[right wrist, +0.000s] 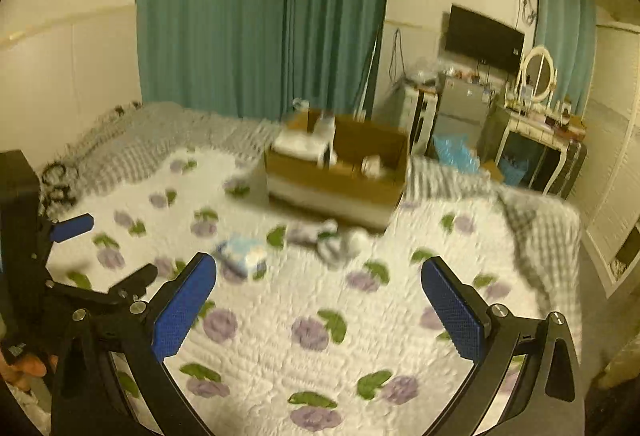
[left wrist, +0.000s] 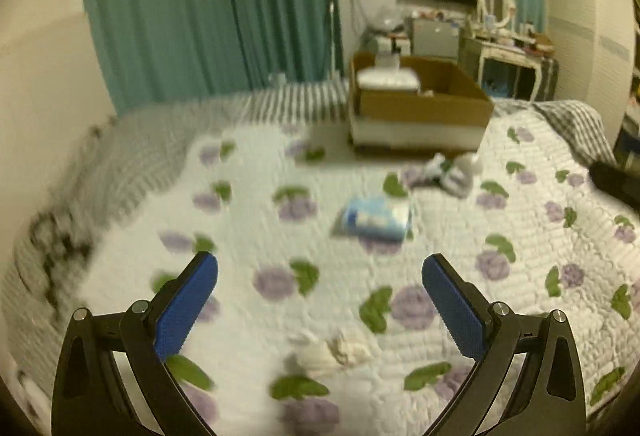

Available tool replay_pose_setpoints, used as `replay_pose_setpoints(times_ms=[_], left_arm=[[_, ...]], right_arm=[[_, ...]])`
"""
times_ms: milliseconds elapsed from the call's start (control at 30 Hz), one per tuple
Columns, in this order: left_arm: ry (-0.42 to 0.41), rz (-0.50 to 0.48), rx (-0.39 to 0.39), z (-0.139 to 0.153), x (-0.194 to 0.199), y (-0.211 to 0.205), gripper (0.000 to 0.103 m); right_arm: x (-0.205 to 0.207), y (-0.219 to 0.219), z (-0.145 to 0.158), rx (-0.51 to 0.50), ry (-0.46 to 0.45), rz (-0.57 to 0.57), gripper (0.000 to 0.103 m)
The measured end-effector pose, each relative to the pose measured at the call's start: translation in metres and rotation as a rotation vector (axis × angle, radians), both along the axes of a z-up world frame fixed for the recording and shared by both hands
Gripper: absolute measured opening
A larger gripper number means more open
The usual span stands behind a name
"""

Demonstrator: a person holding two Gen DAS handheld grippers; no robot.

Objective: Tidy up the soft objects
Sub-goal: 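Move both tools back and grasp the folded white mask with the left tool, then hold the mask in the left tool while the right tool grasps the blue tissue pack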

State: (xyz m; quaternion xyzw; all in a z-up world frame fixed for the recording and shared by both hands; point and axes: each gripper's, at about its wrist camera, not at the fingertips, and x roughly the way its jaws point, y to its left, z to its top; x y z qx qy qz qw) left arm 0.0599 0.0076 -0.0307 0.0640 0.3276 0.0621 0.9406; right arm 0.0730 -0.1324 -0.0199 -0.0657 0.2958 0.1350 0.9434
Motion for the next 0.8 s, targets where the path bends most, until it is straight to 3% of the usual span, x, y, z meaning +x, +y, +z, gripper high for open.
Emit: replay_pose_setpoints(times_ms=[200,367,400,467,600,667,800], left_arm=[[0.082,0.045,-0.143,-0.053,-0.003,0.012,0.103],[0.178,0.014,-0.119,-0.087,-0.001,0.000,0.103],[0.198,0.007,-0.111,-0.093,0.000,-0.002,0.100],[0.242,0.004,-0.104,-0.104,0.003,-0.002,0.084],[0.353,0.040,-0.187,-0.128,0.010,0.011,0.078],[0.358,0.048,-0.216,-0.131,0.010,0.015,0.065],[0.348,0.033,-0.214,-0.127,0.007,0.012,0.058]], right_arm=[[0.019,-0.001,-0.064,0.030,0.135,-0.007,0.103],[0.027,-0.003,-0.080,0.031,0.171,-0.021,0.103],[0.028,-0.004,-0.081,0.038,0.174,-0.020,0.103],[0.030,-0.007,-0.083,0.055,0.185,-0.020,0.103],[0.032,-0.011,-0.089,0.074,0.209,-0.021,0.103],[0.031,-0.011,-0.091,0.075,0.215,-0.019,0.103],[0.028,-0.011,-0.090,0.071,0.217,-0.017,0.103]])
